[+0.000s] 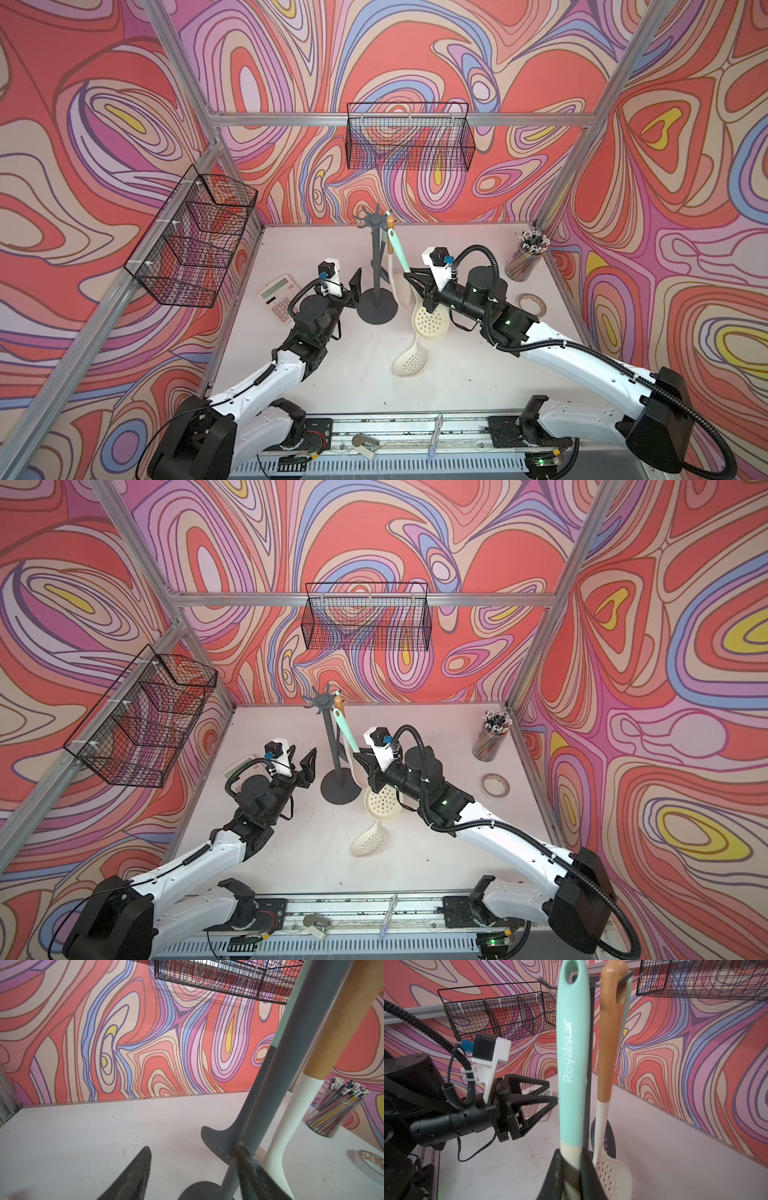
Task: Hang the skimmer on the kitchen utensil rack
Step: Hang the skimmer on the rack.
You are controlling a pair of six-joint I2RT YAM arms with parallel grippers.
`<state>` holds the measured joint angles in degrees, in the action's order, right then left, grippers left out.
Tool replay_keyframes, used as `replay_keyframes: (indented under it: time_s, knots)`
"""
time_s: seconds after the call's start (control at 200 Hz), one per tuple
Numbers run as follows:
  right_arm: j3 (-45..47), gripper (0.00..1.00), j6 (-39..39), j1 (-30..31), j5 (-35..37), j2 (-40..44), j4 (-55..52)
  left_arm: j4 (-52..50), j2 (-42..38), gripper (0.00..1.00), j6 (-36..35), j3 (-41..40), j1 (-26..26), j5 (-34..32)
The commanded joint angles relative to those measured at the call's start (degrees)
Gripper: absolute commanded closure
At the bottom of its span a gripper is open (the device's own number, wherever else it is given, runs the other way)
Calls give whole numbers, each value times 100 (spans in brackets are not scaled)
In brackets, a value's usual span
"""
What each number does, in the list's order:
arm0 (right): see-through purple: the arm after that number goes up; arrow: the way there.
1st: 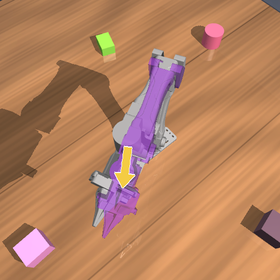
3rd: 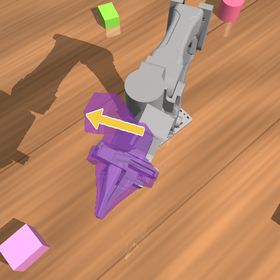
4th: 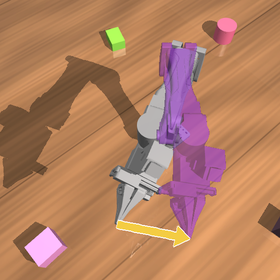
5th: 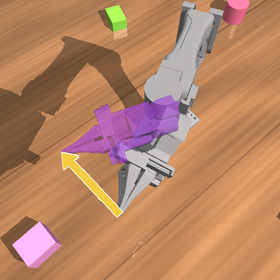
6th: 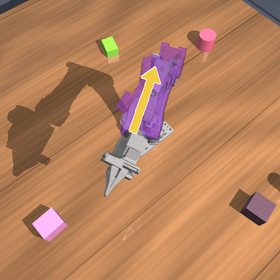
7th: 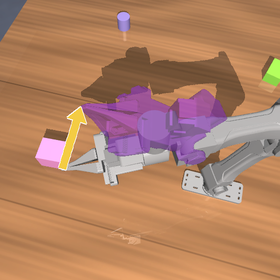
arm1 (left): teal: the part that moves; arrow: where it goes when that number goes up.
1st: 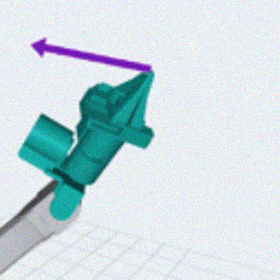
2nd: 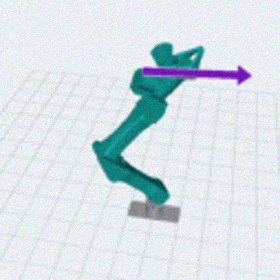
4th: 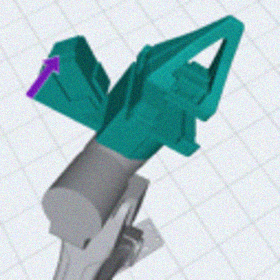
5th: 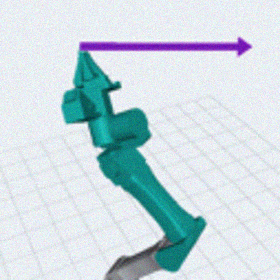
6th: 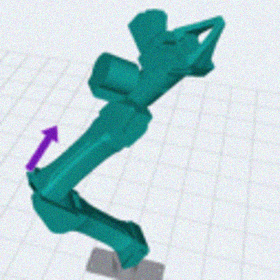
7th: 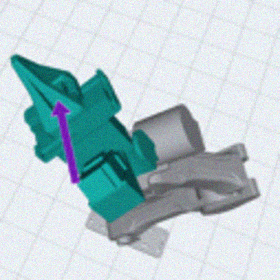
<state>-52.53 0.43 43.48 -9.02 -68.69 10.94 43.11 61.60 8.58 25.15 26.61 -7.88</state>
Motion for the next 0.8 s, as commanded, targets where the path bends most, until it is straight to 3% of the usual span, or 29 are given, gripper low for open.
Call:
replay_keyframes:
  time_s: [0.0, 0.796]
  knots:
    - [-213, 100, -124, 17, 8, -19, 163, 159, 27, 34, 70, 122, -40, 72]
    - [-431, 100, 12, -81, -429, -559, 160, 211, -26, 34, 91, 25, -42, 94]
